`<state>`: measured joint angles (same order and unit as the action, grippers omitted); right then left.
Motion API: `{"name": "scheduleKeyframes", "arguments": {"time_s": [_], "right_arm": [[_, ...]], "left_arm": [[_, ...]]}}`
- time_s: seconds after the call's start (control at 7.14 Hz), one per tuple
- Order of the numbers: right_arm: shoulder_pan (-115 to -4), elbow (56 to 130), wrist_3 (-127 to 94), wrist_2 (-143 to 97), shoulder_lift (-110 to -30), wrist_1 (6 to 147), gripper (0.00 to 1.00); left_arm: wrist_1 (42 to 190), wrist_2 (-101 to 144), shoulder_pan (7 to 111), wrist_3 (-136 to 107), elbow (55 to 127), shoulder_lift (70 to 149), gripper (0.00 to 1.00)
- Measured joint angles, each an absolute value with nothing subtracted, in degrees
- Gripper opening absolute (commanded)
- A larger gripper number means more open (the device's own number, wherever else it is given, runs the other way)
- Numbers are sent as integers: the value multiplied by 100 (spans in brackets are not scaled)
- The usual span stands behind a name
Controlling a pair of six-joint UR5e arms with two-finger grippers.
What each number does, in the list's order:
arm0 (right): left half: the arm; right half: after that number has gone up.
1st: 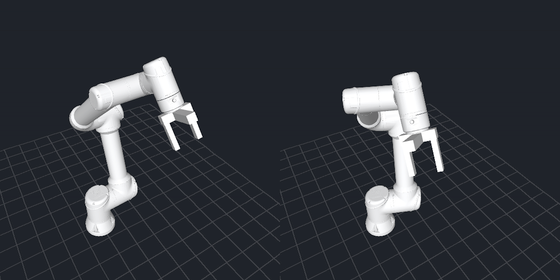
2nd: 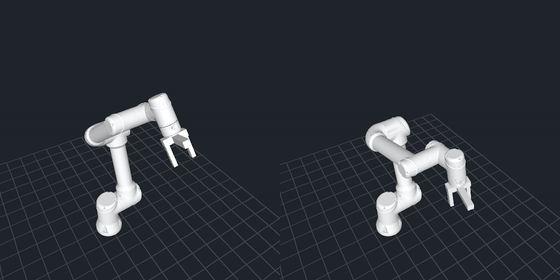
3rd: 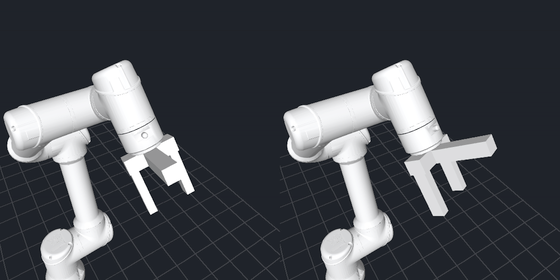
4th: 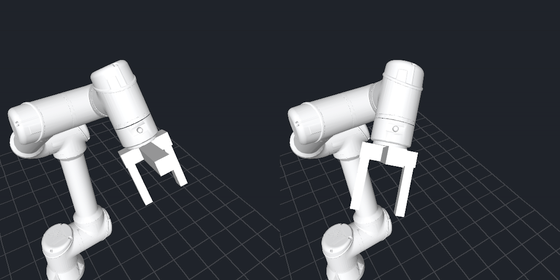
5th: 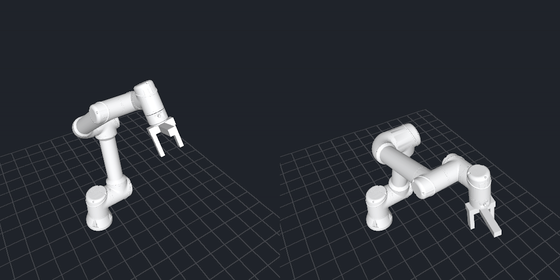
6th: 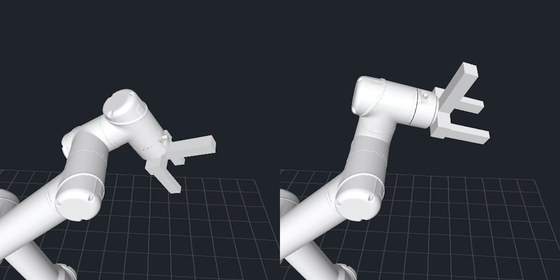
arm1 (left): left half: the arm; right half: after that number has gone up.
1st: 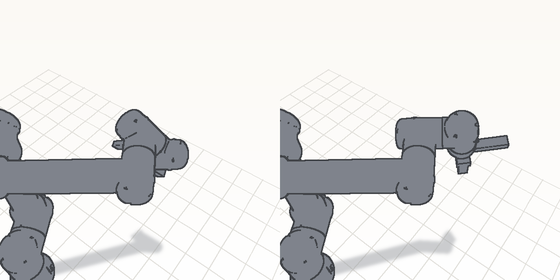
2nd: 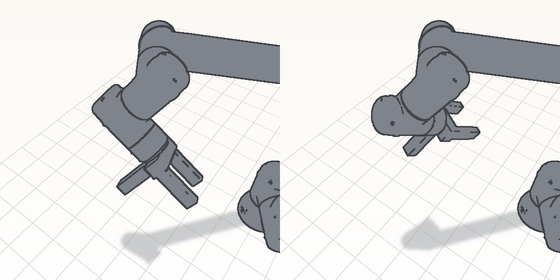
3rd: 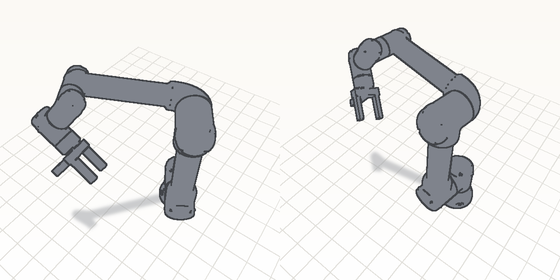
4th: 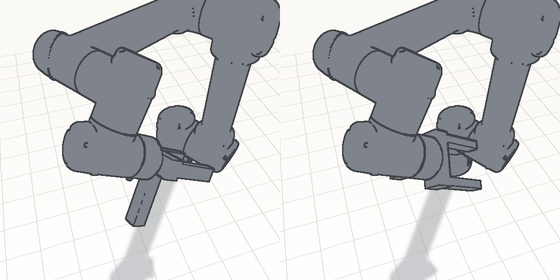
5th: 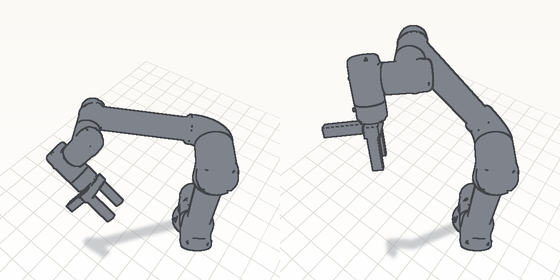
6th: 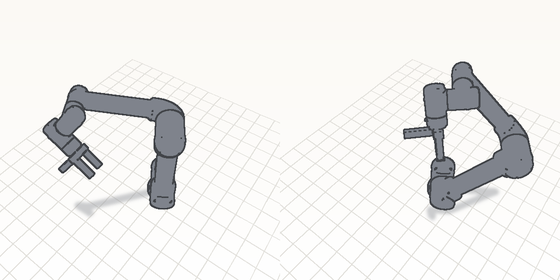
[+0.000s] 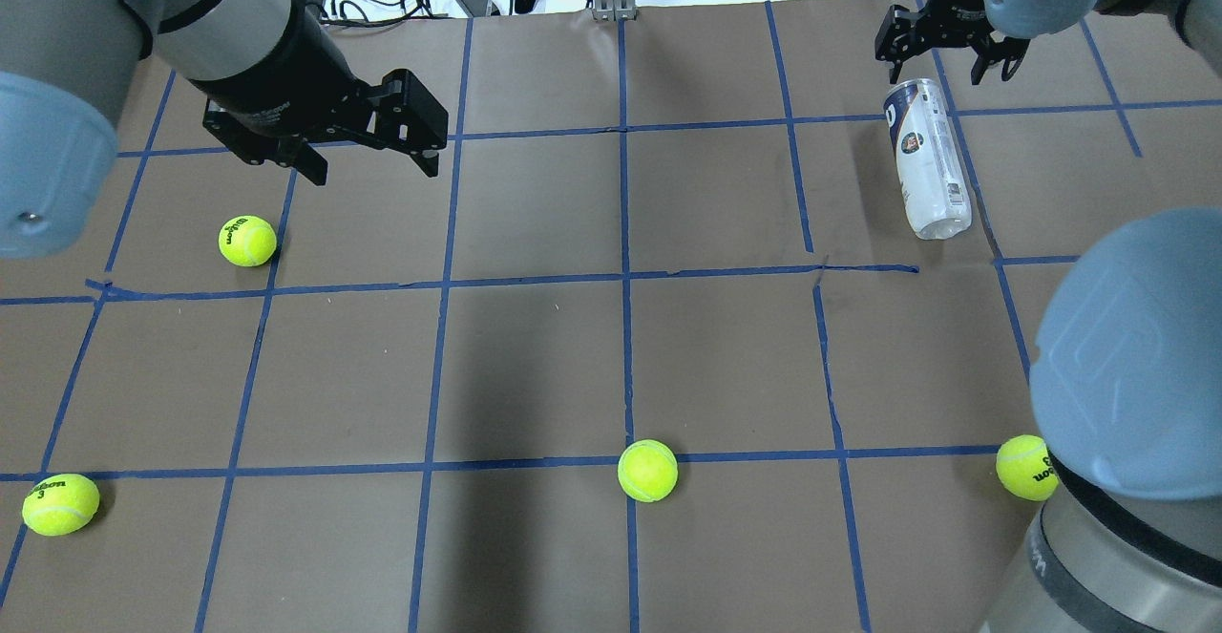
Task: Lift up tennis ball bucket
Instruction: 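Lower the right gripper onto the upright tennis ball can and grasp it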
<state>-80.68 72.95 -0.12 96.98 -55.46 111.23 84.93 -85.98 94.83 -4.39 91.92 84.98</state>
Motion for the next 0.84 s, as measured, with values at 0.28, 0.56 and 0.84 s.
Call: {"name": "scheduleKeyframes", "arguments": {"time_s": [0.28,0.56,0.84], "right_arm": [[-7923,7093,77,9788,-5015,11509,100],[-7807,7059,81,9704,-4732,11660,100],[-7790,7041,112,9376,-4639,11684,100]], "left_arm": [[8492,-8598,9484,-440,9192,8495,100],[8493,-8596,9483,-439,9193,8495,100],[8491,-8596,9484,-439,9193,8496,100]]}}
